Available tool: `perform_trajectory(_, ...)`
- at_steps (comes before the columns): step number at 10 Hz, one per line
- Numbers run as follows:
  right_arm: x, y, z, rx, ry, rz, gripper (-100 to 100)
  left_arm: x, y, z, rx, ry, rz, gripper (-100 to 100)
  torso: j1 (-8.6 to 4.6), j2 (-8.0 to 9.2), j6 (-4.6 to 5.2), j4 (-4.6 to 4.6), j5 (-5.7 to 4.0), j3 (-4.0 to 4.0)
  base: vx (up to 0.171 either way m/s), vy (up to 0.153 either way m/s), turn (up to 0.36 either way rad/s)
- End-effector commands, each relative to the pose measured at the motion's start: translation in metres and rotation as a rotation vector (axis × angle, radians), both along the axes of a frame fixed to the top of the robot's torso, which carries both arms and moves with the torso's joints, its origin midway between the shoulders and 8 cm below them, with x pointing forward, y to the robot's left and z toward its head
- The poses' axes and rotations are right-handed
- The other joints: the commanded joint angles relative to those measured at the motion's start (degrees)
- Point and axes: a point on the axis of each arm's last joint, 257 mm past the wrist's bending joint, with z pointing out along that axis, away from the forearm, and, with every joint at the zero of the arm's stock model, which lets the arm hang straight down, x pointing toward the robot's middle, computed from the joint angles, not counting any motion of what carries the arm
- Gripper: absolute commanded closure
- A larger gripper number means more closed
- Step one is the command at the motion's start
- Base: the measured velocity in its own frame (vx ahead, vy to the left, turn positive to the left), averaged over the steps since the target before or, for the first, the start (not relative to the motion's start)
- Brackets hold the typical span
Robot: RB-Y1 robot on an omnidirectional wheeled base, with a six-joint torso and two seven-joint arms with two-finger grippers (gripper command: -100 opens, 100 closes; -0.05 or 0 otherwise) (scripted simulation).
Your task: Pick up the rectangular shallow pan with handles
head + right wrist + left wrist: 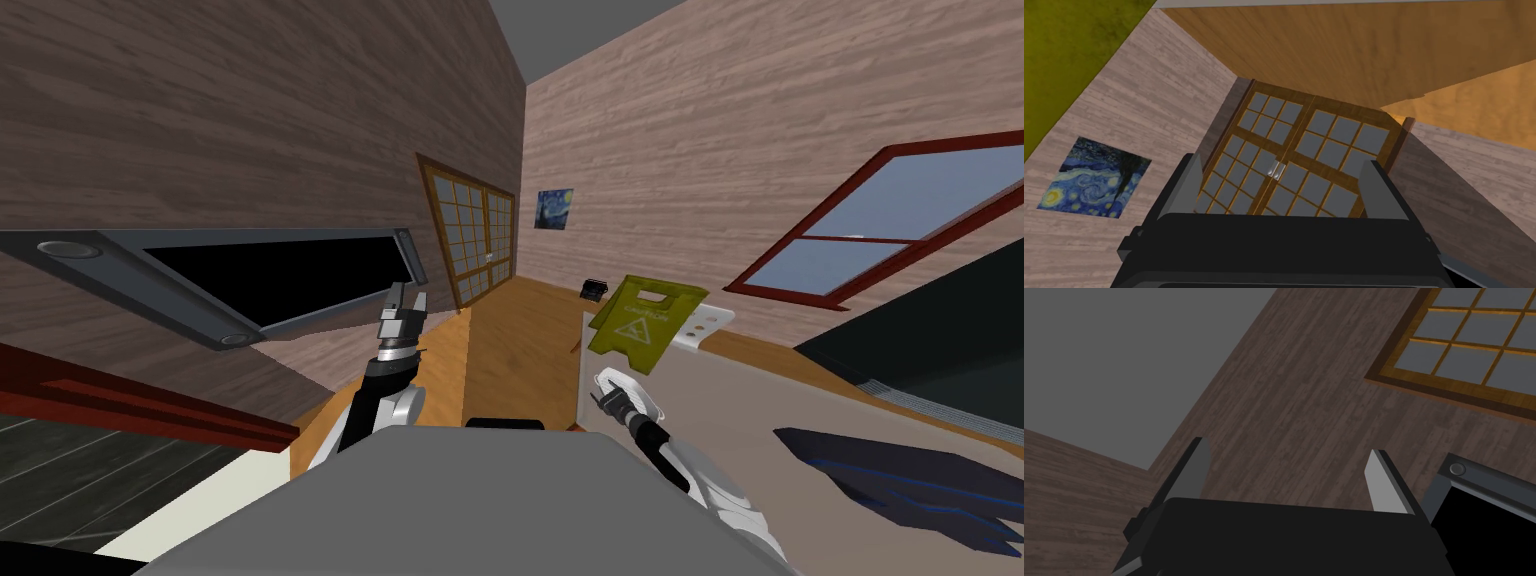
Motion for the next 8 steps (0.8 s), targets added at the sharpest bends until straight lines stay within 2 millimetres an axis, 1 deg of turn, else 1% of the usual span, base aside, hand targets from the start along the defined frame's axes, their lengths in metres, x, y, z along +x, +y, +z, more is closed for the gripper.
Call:
perform_trajectory(1,-0.024,-0.019,-0.019,-0.084,0.069,0.015,-100,0.0,0.0,0.0,0.0,0.0,0.0,0,0.0,0.0,0.0,0.0,0.0,0.0,0.061,-0.01,0.089)
perform_trajectory(2,-0.048,-0.037,-0.037,-0.152,0.137,0.025,-100,0.0,0.0,0.0,0.0,0.0,0.0,0,-0.02,-0.01,-0.01,0.0,-0.01,0.0,0.092,-0.023,0.112)
perform_trajectory(3,-0.048,-0.037,-0.037,-0.152,0.137,0.025,-100,0.0,0.0,0.0,0.0,0.0,0.0,0,-0.07,-0.09,0.0,-0.02,-0.01,-0.05,0.078,-0.02,0.049)
perform_trajectory(4,-0.069,-0.053,-0.051,-0.214,0.197,0.039,-100,0.0,0.0,0.0,0.0,0.0,0.0,0,-0.05,-0.07,0.0,-0.01,-0.01,-0.04,0.069,-0.024,0.085)
perform_trajectory(5,-0.069,-0.053,-0.051,-0.214,0.197,0.039,-100,0.0,0.0,0.0,0.0,0.0,0.0,0,-0.06,-0.04,0.0,-0.01,-0.01,-0.02,0.05,-0.024,0.037)
perform_trajectory(8,-0.13,-0.089,-0.08,-0.366,0.356,0.096,-100,0.0,0.0,0.0,0.0,0.0,0.0,0,-0.09,-0.05,-0.01,-0.01,-0.02,-0.02,0.074,-0.034,0.099)
